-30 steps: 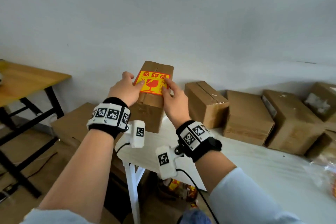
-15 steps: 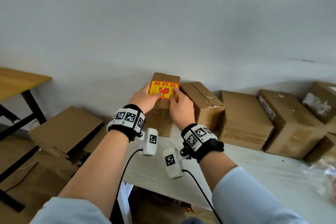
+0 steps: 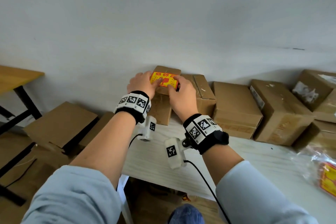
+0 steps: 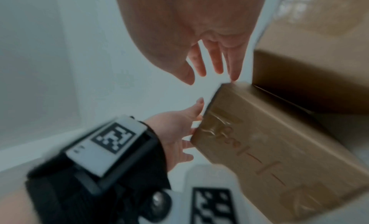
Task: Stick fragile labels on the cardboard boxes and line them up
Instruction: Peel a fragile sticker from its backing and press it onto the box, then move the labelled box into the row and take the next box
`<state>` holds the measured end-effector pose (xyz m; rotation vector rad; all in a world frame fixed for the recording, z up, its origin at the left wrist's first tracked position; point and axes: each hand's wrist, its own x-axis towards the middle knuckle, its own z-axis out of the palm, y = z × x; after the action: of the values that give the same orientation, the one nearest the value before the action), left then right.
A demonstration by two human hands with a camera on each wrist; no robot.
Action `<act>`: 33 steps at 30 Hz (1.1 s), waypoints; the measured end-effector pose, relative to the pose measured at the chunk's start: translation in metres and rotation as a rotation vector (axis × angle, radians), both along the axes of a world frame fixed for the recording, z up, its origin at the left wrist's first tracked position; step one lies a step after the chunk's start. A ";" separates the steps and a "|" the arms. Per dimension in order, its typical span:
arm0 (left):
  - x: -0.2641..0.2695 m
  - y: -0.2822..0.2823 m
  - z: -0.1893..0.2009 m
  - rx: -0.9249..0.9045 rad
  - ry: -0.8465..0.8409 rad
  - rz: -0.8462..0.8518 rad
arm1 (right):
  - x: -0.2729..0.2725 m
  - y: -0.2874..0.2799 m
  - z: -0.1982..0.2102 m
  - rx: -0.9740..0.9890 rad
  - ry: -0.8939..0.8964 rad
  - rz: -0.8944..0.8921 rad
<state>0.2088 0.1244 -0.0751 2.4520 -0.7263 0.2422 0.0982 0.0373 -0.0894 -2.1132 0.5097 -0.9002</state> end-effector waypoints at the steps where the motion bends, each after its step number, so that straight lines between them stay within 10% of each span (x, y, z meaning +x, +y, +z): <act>1: -0.008 -0.002 0.005 -0.028 -0.082 0.024 | -0.009 0.000 0.007 -0.006 -0.060 -0.006; 8: -0.086 -0.037 0.031 -0.299 -0.022 -0.254 | -0.064 -0.035 0.028 -0.038 -0.102 -0.196; 20: -0.116 -0.062 -0.006 0.102 0.165 -0.055 | -0.080 -0.060 -0.017 -0.102 0.307 -0.144; 33: -0.164 -0.034 0.051 -0.457 -0.014 -0.049 | -0.129 -0.035 0.031 -0.056 -0.297 -0.122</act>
<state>0.0449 0.0904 -0.0246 1.9992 -0.6527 0.3635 -0.0306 0.0027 -0.0586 -1.9670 0.4661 -1.2866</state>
